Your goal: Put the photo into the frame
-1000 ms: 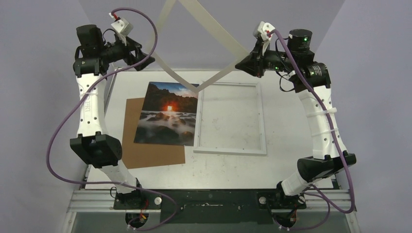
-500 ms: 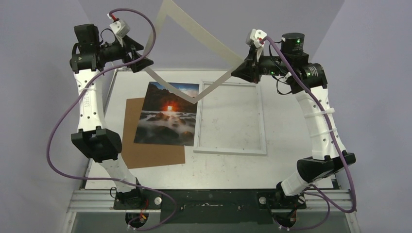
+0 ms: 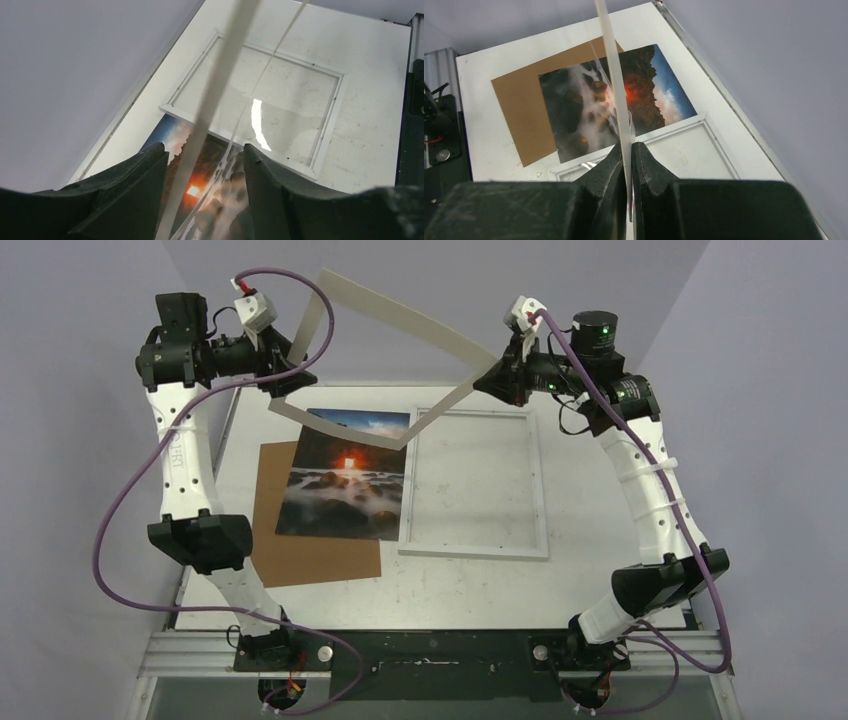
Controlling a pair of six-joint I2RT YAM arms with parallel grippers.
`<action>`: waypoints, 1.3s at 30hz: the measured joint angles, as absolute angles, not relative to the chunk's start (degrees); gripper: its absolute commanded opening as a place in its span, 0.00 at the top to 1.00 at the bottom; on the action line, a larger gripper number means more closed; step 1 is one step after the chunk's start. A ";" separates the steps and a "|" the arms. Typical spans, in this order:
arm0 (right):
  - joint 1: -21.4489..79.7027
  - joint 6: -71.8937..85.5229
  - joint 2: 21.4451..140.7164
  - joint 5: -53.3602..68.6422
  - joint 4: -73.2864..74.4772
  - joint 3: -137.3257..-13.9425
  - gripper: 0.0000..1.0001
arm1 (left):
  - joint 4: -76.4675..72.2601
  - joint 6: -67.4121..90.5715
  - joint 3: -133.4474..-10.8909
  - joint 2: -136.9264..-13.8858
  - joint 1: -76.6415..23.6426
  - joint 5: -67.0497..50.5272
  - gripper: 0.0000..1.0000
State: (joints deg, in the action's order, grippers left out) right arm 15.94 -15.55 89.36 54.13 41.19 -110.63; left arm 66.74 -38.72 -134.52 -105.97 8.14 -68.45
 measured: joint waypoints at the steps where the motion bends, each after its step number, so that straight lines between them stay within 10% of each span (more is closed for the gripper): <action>1: 15.94 -14.35 89.36 53.19 39.81 -109.89 0.95 | 67.35 -39.18 -134.52 -105.97 8.14 -68.45 0.61; 9: 15.84 -6.42 89.36 49.95 32.05 -108.81 0.82 | 66.67 -38.85 -129.67 -103.18 8.19 -68.42 0.90; 16: 15.84 0.62 88.71 50.78 22.48 -103.48 0.27 | 46.50 -23.68 -111.66 -91.92 8.19 -69.56 1.00; 26: 11.97 18.74 88.40 55.59 -3.70 -87.15 0.18 | -6.39 19.27 -96.84 -82.06 8.23 -74.83 1.00; 39: 10.66 54.33 98.41 64.75 -54.76 -84.84 0.10 | -16.19 30.37 -98.21 -77.80 7.44 -78.81 1.00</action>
State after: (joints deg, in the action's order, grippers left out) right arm 10.66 54.33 98.41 64.75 -54.76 -84.84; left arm -16.19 30.37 -98.21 -77.80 7.44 -78.81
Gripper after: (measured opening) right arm 0.869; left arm 0.007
